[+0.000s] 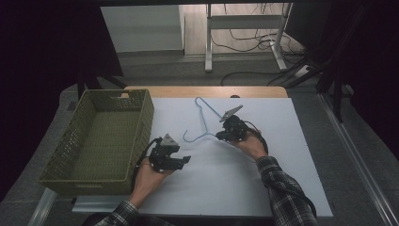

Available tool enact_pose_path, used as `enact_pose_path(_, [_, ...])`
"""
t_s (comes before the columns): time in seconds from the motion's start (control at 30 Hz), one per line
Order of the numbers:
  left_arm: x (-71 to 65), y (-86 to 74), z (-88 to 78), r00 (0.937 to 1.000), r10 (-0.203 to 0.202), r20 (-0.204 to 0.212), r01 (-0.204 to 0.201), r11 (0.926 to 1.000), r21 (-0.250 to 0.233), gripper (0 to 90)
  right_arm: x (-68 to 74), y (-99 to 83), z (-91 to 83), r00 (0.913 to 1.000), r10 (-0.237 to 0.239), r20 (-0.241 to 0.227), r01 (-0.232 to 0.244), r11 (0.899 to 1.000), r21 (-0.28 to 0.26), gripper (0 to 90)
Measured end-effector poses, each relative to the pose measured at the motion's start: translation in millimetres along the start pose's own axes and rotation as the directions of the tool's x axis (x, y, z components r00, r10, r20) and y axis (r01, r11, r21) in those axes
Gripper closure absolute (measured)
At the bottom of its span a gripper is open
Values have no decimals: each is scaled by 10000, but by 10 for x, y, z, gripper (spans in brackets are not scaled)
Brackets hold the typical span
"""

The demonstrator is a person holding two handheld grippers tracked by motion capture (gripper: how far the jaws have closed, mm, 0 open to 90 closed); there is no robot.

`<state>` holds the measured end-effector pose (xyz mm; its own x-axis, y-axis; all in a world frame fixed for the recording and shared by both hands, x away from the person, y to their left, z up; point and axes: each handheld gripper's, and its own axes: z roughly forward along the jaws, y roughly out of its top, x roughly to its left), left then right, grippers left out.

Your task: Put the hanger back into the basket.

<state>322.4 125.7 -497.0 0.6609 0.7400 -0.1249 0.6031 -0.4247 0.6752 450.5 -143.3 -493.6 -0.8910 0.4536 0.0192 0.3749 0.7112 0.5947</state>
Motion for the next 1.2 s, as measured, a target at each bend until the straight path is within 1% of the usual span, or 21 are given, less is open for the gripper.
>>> enact_pose_path(0.03, [24, 19, 27, 10000, -23, -50, 24, 10000, 85, 656, 3, 1, -20, 10000, 35, -29, -36, 10000, -40, 864])
enact_pose_path(0.07, [51, 44, 58, 10000, 9, -73, -7, 9998, 222, 809, 12, 3, -49, 10000, 46, -43, -46, 9999, -105, 864])
enact_pose_path(0.1, [68, 64, 82, 9998, -39, -181, 43, 9997, 237, 809, 12, 3, -49, 10000, 46, -43, -46, 9999, -105, 864])
enact_pose_path(0.13, [129, 118, 131, 9995, -70, -301, 75, 9998, 160, 869, 25, 6, -80, 9999, 120, -78, -122, 9998, -169, 864])
enact_pose_path(0.23, [187, 171, 195, 9986, -43, -533, 44, 10000, 20, 872, 30, 3, -101, 9997, 177, -171, -181, 9995, -244, 864])
enact_pose_path(0.3, [234, 200, 259, 9984, -52, -559, 57, 9999, 92, 874, 35, -10, -110, 9996, 150, -232, -156, 9996, -230, 863])
enact_pose_path(0.37, [269, 213, 318, 9989, -82, -468, 84, 10000, 34, 873, 36, -25, -111, 9994, 142, -302, -149, 9997, -205, 863])
enact_pose_path(0.4, [282, 218, 346, 9997, -43, -239, 42, 10000, -80, 862, 42, -36, -107, 9991, 151, -397, -158, 9997, -165, 863])
enact_pose_path(0.5, [267, 233, 374, 9999, 125, -107, -127, 9998, -180, 859, 52, -40, -90, 9990, 91, -448, -94, 9999, -52, 861])
enact_pose_path(0.6, [237, 246, 382, 9991, 374, -201, -376, 9992, -93, 854, 68, -38, -72, 9993, 100, -367, -99, 9999, 54, 846])
enact_pose_path(0.63, [236, 250, 379, 9992, 362, -183, -364, 9993, -94, 853, 67, -31, -80, 9994, 105, -322, -103, 9999, 48, 788])
enact_pose_path(0.67, [234, 258, 371, 9991, 375, -177, -377, 9992, -143, 845, 93, 13, -115, 9998, 153, 105, -154, 9999, 51, 661])
enact_pose_path(0.73, [233, 266, 367, 9991, 393, -179, -396, 9991, -131, 845, 104, 30, -119, 9998, 153, 151, -155, 9998, 97, 626])
enact_pose_path(0.8, [231, 274, 362, 9990, 403, -191, -407, 9990, -178, 840, 143, 70, -75, 9984, 475, 317, -486, 9981, 373, 572])
enact_pose_path(0.87, [229, 277, 357, 9990, 403, -201, -407, 9990, -206, 829, 158, 92, 32, 9969, 439, 650, -483, 9966, 664, 612])
enact_pose_path(0.97, [219, 281, 348, 9989, 445, -173, -450, 9986, -275, 818, 156, 113, 85, 9952, 558, 808, -617, 9955, 722, 662])
enact_pose_path(1.0, [214, 284, 346, 9990, 434, -139, -438, 9985, -337, 815, 159, 125, 104, 9948, 661, 777, -721, 9944, 773, 708])
enact_pose_path(1.07, [205, 291, 342, 9991, 426, -49, -428, 9981, -433, 803, 187, 138, 117, 9956, 503, 787, -575, 9940, 930, 836])
enact_pose_path(1.1, [201, 294, 339, 9990, 443, -37, -444, 9980, -443, 786, 205, 140, 116, 9961, 389, 788, -463, 9944, 952, 853])
enact_pose_path(1.13, [193, 294, 337, 9990, 443, -53, -445, 9979, -470, 729, 226, 144, 103, 9960, 382, 806, -462, 9940, 996, 862])
enact_pose_path(1.2, [182, 287, 323, 9990, 443, -94, -447, 9974, -563, 708, 229, 144, 90, 9956, 420, 833, -494, 9948, 888, 863])
